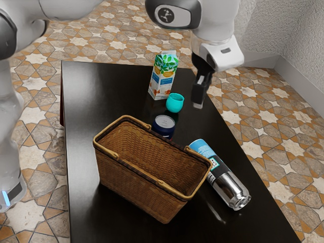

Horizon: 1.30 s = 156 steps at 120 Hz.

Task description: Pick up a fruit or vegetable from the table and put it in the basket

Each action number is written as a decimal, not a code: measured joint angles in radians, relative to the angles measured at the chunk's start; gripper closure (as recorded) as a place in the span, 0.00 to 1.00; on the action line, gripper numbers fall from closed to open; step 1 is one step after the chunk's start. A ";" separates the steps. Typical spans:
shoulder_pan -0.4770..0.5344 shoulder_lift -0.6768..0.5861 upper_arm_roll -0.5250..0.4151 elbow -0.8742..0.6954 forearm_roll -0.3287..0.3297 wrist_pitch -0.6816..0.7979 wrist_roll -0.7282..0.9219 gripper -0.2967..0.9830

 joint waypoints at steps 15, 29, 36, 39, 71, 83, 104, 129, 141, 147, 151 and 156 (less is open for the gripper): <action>0.017 -0.031 0.091 0.053 0.046 0.006 0.107 0.24; 0.225 -0.028 0.271 0.038 0.047 0.014 0.267 0.23; 0.354 -0.010 0.323 -0.044 0.047 0.029 0.338 0.23; 0.408 -0.008 0.333 -0.085 0.049 0.039 0.367 0.23; 0.333 -0.043 0.399 -0.490 0.026 0.216 0.592 0.23; 0.281 -0.065 0.400 -0.549 0.019 0.272 0.644 0.23; 0.281 -0.156 0.404 -0.698 -0.004 0.343 0.703 0.23; 0.211 -0.284 0.401 -0.798 -0.113 0.446 0.727 0.23; 0.209 -0.297 0.401 -0.851 -0.187 0.494 0.724 0.23; 0.207 -0.300 0.401 -0.859 -0.212 0.510 0.703 0.23; 0.202 -0.303 0.401 -0.862 -0.223 0.519 0.684 0.23; 0.199 -0.306 0.401 -0.865 -0.234 0.528 0.648 0.23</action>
